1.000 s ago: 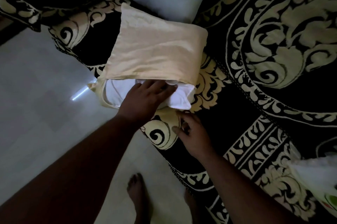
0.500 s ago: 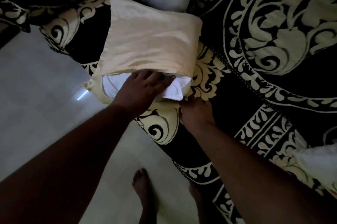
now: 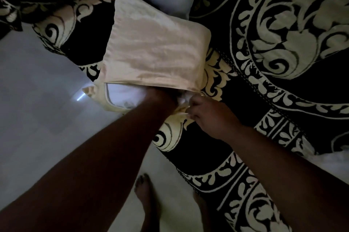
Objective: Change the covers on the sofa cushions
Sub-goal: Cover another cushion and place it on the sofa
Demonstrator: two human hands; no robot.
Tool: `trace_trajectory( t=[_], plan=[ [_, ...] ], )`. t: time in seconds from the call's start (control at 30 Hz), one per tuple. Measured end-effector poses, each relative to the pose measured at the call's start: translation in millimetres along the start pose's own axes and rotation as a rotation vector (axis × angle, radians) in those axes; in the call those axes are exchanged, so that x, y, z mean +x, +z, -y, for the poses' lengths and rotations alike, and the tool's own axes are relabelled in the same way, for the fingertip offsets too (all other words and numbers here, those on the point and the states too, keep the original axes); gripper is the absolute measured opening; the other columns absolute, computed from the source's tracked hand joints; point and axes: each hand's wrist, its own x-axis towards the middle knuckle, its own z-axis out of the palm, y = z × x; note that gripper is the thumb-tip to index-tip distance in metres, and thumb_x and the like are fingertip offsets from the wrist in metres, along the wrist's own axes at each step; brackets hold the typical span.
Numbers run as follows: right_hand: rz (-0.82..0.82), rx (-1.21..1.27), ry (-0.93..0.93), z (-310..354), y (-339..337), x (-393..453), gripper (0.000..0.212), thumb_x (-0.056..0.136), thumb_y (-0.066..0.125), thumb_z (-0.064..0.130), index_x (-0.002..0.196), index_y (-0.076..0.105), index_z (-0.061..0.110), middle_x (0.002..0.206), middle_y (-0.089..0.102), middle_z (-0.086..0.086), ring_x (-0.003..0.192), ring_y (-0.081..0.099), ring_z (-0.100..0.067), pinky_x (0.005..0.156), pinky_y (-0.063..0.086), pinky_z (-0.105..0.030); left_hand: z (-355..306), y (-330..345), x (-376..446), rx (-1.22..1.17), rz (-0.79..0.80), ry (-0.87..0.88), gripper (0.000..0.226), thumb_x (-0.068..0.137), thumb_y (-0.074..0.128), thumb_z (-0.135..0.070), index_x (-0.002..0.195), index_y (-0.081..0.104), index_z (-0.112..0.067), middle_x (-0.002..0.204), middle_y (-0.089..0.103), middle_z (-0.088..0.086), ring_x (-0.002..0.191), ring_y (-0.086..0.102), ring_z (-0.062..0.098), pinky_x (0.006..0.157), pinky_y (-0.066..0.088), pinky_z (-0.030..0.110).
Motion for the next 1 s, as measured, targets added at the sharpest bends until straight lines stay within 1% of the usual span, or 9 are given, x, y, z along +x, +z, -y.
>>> trace_trajectory(
  t=[0.1,0.2,0.33,0.4,0.57,0.7,0.8,0.9,1.0],
  plan=[
    [0.037,0.215,0.038,-15,-7,-1,0.018,0.095,0.067,0.021,0.111,0.076,0.018,0.135,0.059,0.002,0.120,0.057,-0.018,0.095,0.049,-0.031,-5,-12,-8,-0.118,0.124,0.165,0.042,0.102,0.048,-0.039,0.136,0.058,-0.017,0.136,0.060,0.009,0.117,0.057,0.025,0.099,0.042,0.031],
    [0.025,0.290,0.060,-24,-6,3,0.019,0.092,0.070,0.022,0.110,0.076,0.023,0.128,0.066,0.003,0.120,0.058,-0.022,0.101,0.048,-0.037,6,2,-28,-0.172,-0.220,0.348,0.051,0.089,0.047,-0.053,0.135,0.057,-0.033,0.121,0.068,-0.001,0.111,0.064,0.025,0.091,0.051,0.039],
    [0.107,0.270,0.068,-27,4,0,0.019,0.095,0.065,0.034,0.111,0.072,0.025,0.130,0.062,0.007,0.129,0.045,-0.019,0.106,0.042,-0.044,5,21,-34,-0.199,-0.344,0.373,0.036,0.098,0.043,-0.050,0.133,0.054,-0.050,0.126,0.065,-0.008,0.117,0.062,0.023,0.097,0.044,0.045],
    [0.092,0.334,0.025,-27,9,-4,0.018,0.095,0.066,0.030,0.108,0.071,0.018,0.124,0.059,0.012,0.125,0.046,-0.013,0.106,0.042,-0.042,7,15,-28,-0.007,-0.325,0.344,0.034,0.101,0.048,-0.043,0.133,0.057,-0.050,0.134,0.062,-0.009,0.120,0.060,0.023,0.096,0.043,0.038],
    [0.051,0.351,-0.022,-12,4,9,0.011,0.097,0.063,0.024,0.100,0.066,0.014,0.102,0.059,0.006,0.100,0.056,-0.016,0.087,0.049,-0.041,13,7,1,0.118,0.035,0.167,0.033,0.098,0.054,-0.033,0.129,0.063,-0.025,0.123,0.068,0.005,0.107,0.066,0.028,0.078,0.051,0.034],
    [0.122,0.364,-0.058,5,-14,28,0.013,0.098,0.062,0.026,0.089,0.057,0.019,0.092,0.054,0.011,0.092,0.054,-0.012,0.079,0.048,-0.038,-3,2,8,0.220,-0.128,0.112,0.037,0.099,0.053,-0.028,0.136,0.057,-0.022,0.132,0.062,0.008,0.123,0.059,0.032,0.098,0.050,0.040],
    [0.170,0.263,-0.053,-6,-25,30,0.010,0.099,0.061,0.026,0.093,0.061,0.018,0.106,0.060,0.005,0.105,0.055,-0.013,0.082,0.046,-0.033,-10,19,8,0.263,-0.231,0.282,0.037,0.101,0.047,-0.023,0.135,0.058,-0.013,0.135,0.060,0.013,0.126,0.056,0.033,0.090,0.049,0.019],
    [0.222,0.217,0.040,-17,-28,30,0.007,0.099,0.061,0.031,0.092,0.060,0.028,0.104,0.055,0.007,0.102,0.054,-0.014,0.084,0.049,-0.036,2,37,15,0.172,-0.259,0.500,0.026,0.094,0.049,-0.002,0.112,0.068,0.001,0.107,0.068,0.021,0.099,0.069,0.036,0.090,0.047,0.031],
    [0.222,0.184,0.105,-17,-25,34,0.013,0.099,0.060,0.037,0.099,0.066,0.026,0.103,0.062,0.006,0.098,0.059,-0.018,0.083,0.052,-0.041,18,39,12,-0.127,-0.101,0.607,0.016,0.085,0.056,0.006,0.086,0.071,0.011,0.078,0.068,0.024,0.066,0.069,0.034,0.062,0.054,0.031]
  ],
)
